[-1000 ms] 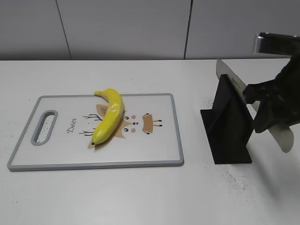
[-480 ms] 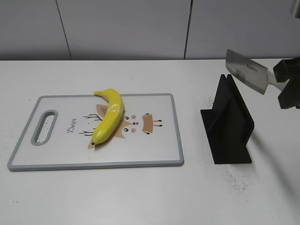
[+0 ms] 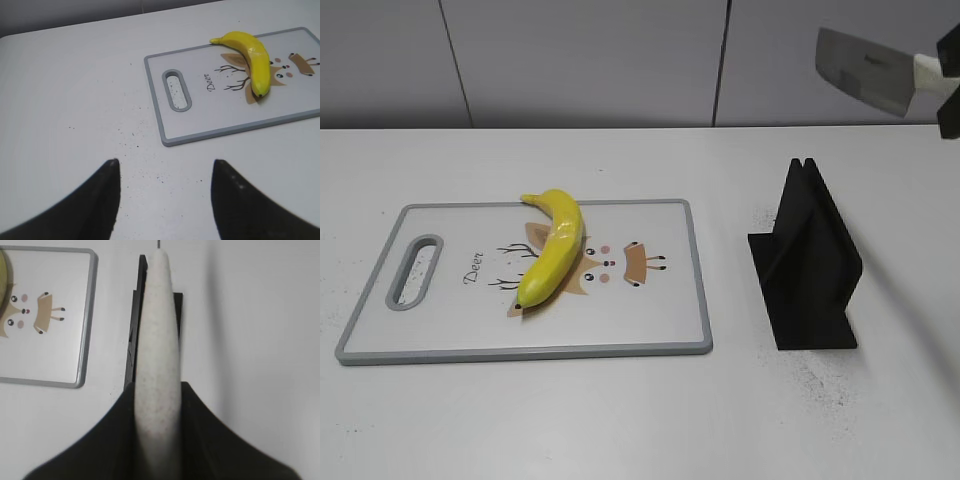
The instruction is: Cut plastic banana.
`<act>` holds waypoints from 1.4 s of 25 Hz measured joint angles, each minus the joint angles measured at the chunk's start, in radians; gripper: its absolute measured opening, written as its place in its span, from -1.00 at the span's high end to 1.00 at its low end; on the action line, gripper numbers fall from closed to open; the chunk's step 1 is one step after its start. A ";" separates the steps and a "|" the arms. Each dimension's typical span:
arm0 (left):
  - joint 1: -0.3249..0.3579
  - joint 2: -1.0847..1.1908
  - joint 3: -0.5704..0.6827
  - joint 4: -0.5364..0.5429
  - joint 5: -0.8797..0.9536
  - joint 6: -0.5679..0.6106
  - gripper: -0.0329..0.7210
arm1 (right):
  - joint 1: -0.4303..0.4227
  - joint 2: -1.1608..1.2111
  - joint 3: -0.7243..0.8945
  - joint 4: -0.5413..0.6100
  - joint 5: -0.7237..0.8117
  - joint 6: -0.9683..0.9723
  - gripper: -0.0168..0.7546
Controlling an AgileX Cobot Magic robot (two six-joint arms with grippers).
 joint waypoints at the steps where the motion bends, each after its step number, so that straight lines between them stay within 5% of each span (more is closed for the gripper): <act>1: 0.000 0.010 -0.008 0.001 0.000 0.003 -0.55 | 0.000 0.000 -0.015 -0.001 0.000 -0.012 0.53; 14: 0.000 0.335 -0.129 0.002 -0.141 0.186 -0.55 | 0.000 0.150 -0.262 0.013 0.088 -0.351 0.53; 19: 0.000 0.541 -0.192 0.001 -0.262 0.268 -0.55 | 0.000 0.282 -0.379 0.116 0.124 -0.606 0.53; 29: -0.012 1.059 -0.519 -0.050 -0.280 0.510 -0.55 | 0.000 0.550 -0.624 0.306 0.137 -1.046 0.53; 35: -0.094 1.340 -0.740 -0.082 -0.193 0.787 -0.55 | 0.013 0.694 -0.725 0.425 0.165 -1.296 0.53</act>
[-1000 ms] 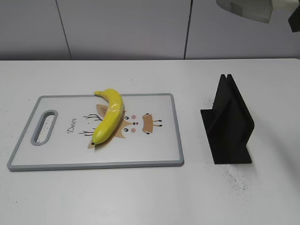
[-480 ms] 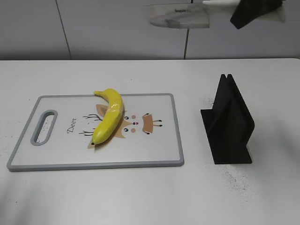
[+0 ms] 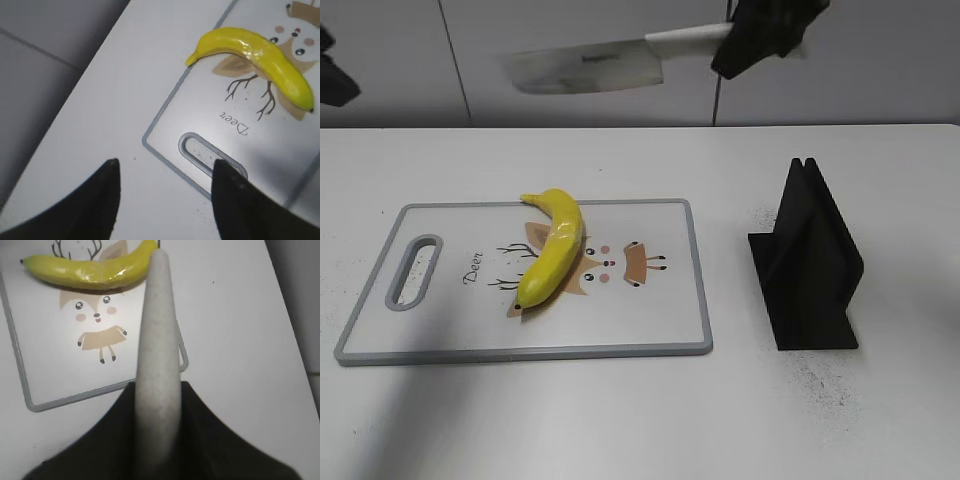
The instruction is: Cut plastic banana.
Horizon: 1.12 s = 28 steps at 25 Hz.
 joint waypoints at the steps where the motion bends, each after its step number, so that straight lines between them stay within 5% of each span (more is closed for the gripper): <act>1: -0.015 0.031 -0.029 -0.008 0.005 0.062 -0.55 | 0.008 0.017 -0.014 0.005 0.008 -0.049 0.53; 8: -0.094 0.221 -0.119 -0.156 0.012 0.387 -0.55 | 0.070 0.113 -0.065 0.050 0.037 -0.328 0.53; 16: -0.098 0.343 -0.123 -0.169 -0.024 0.452 -0.52 | 0.073 0.145 -0.069 0.106 0.041 -0.414 0.53; 28: -0.073 0.370 -0.127 -0.169 -0.040 0.456 0.30 | 0.073 0.145 -0.069 0.107 -0.005 -0.421 0.53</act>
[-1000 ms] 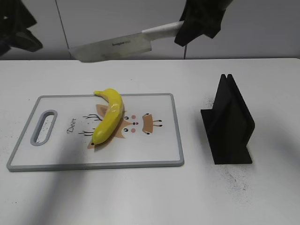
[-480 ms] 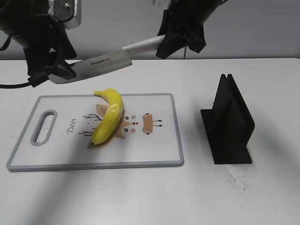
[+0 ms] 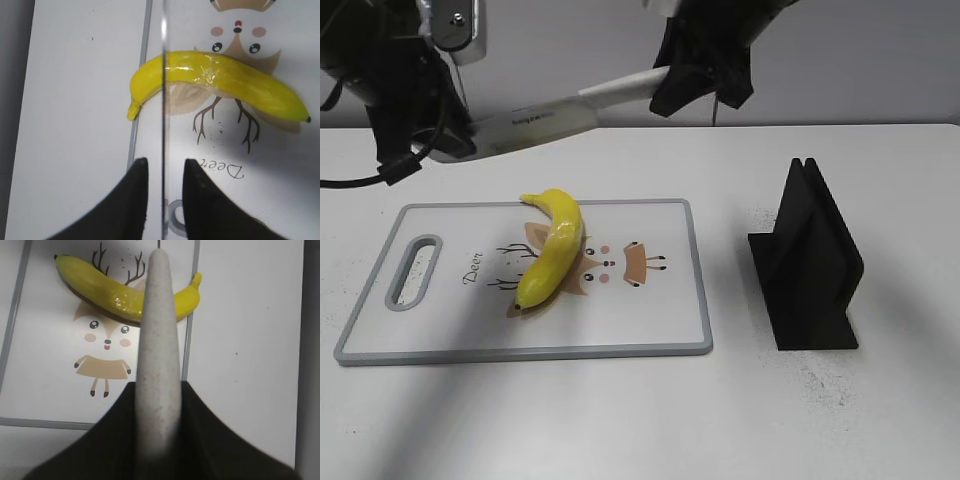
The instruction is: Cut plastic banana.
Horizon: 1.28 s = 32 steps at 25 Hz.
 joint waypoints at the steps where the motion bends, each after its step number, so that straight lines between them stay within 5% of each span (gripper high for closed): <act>1: 0.001 0.000 0.000 0.000 0.000 0.000 0.32 | 0.000 0.000 0.000 0.000 -0.006 0.000 0.53; 6: 0.002 0.003 -0.001 0.001 -0.005 0.000 0.44 | 0.000 0.000 0.000 0.000 -0.011 0.000 0.53; 12: 0.004 0.038 -0.001 -0.003 -0.021 -0.002 0.95 | 0.000 0.001 0.000 -0.001 -0.011 0.005 0.53; 22: 0.001 0.097 -0.001 -0.003 -0.098 0.008 0.95 | 0.014 0.082 -0.005 -0.167 0.036 0.288 0.50; 32: -0.001 0.227 -0.002 -0.056 -0.092 0.019 0.95 | 0.013 0.203 -0.012 -0.180 0.095 0.376 0.48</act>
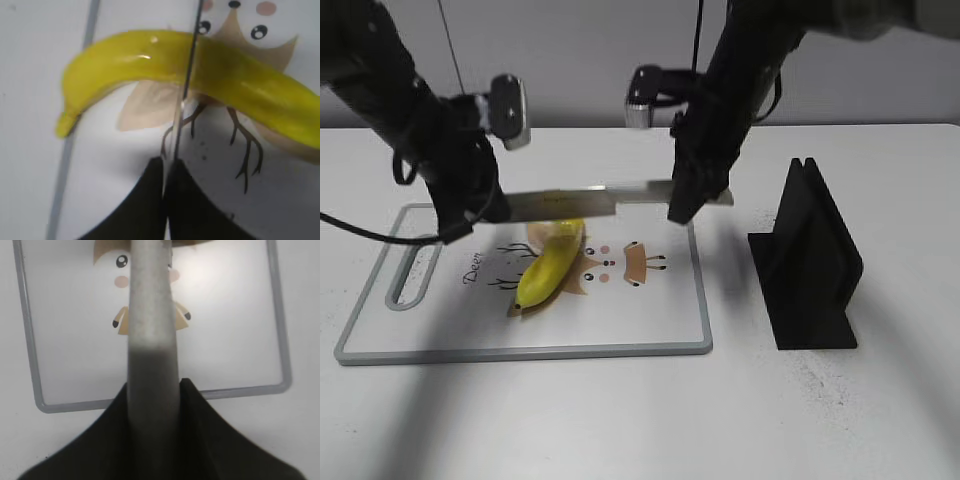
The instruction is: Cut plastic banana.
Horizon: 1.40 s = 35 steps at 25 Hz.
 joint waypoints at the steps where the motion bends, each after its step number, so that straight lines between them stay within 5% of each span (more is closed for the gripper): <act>1: 0.000 0.038 0.000 -0.006 -0.008 0.002 0.95 | 0.000 0.037 0.000 0.000 0.003 0.017 0.47; 13: 0.000 0.100 -0.015 -0.026 -0.018 0.015 0.93 | 0.009 0.097 -0.029 -0.041 0.012 0.123 0.40; 35: 0.000 -0.269 -0.007 -0.028 0.116 -0.009 0.86 | 0.020 -0.211 -0.027 -0.047 0.014 0.129 0.37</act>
